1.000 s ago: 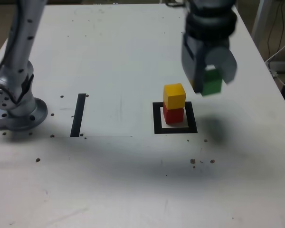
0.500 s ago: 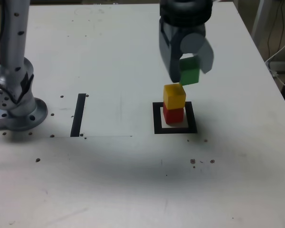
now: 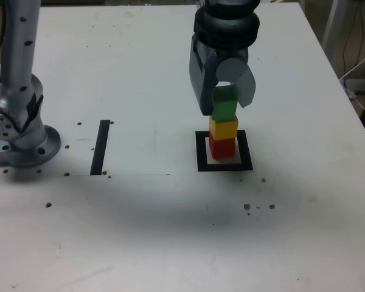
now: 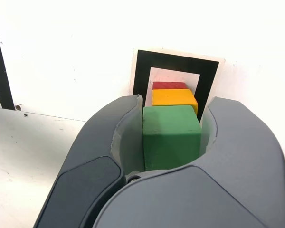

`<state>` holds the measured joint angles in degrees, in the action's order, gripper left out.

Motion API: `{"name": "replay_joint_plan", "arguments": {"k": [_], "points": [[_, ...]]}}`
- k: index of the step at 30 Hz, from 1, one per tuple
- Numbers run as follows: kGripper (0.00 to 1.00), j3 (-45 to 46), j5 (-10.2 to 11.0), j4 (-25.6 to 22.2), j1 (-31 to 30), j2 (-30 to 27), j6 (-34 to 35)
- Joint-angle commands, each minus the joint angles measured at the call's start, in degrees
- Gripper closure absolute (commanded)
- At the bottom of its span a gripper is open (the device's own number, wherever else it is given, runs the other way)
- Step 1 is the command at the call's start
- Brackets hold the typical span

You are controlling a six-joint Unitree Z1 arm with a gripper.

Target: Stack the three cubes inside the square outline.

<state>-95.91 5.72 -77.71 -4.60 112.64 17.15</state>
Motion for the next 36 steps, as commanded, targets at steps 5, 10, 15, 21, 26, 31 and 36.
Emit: {"name": "replay_joint_plan", "arguments": {"k": [5,10,15,21,26,31,36], "points": [[0.76,-0.79,0.15,-0.4,-0.05,0.03,-0.1],[0.76,-1.2,-0.44,-0.79,-0.05,-0.13,-0.1],[0.76,-1.31,-0.81,-0.85,-0.05,-0.05,-0.1],[0.75,-1.31,-0.88,-0.74,-0.05,0.14,-0.05],[0.67,-1.45,-1.3,-0.65,-0.05,0.8,0.3],[0.49,-1.35,-1.84,-0.62,-0.05,1.51,0.43],[0.38,-1.42,-1.68,-0.2,-0.05,1.67,0.43]]}}
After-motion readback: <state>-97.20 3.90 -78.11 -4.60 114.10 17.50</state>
